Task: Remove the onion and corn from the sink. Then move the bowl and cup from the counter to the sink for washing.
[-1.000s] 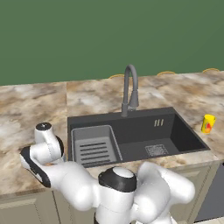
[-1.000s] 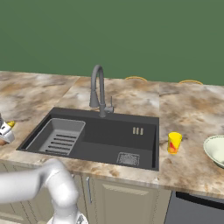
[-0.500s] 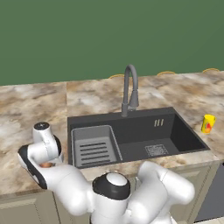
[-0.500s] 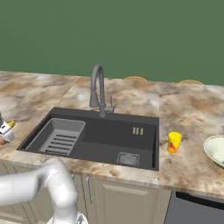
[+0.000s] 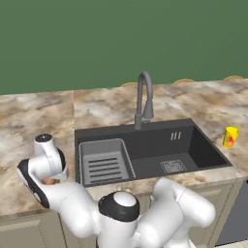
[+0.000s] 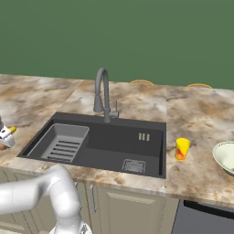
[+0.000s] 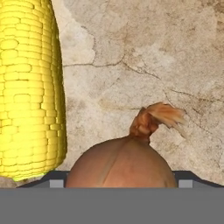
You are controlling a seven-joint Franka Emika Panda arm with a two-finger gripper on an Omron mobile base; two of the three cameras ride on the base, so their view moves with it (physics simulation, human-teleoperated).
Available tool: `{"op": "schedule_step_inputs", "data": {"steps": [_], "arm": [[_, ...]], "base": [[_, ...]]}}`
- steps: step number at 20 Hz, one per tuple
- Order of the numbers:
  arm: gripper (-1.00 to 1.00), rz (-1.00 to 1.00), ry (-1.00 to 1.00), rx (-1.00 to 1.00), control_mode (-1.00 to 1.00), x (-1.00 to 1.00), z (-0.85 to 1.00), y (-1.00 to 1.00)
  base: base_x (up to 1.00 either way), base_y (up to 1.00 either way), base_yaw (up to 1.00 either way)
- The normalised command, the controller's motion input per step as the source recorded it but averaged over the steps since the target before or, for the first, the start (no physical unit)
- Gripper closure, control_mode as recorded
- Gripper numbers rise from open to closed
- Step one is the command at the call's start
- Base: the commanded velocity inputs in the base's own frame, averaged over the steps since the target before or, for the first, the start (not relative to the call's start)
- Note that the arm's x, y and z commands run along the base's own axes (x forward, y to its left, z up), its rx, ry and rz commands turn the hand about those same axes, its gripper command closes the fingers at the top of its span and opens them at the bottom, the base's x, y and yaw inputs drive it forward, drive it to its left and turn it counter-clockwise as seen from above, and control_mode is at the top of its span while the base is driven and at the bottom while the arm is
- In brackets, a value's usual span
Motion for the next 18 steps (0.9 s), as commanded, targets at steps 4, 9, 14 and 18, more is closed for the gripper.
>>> {"op": "schedule_step_inputs", "data": {"steps": [4, 9, 14, 18], "arm": [[1.00, 0.00, 0.00, 0.00, -1.00, 0.03, -0.32, 0.09], [-1.00, 0.00, 0.00, 0.00, -1.00, 0.00, -0.36, 0.05], [-1.00, 0.00, 0.01, 0.00, -1.00, -0.01, -0.25, 0.00], [-1.00, -0.02, 0.01, 0.00, -1.00, -0.13, -0.01, -0.02]], "base": [[0.00, 0.00, 0.00], [0.00, 0.00, 0.00], [0.00, 0.00, 0.00], [0.00, 0.00, 0.00]]}}
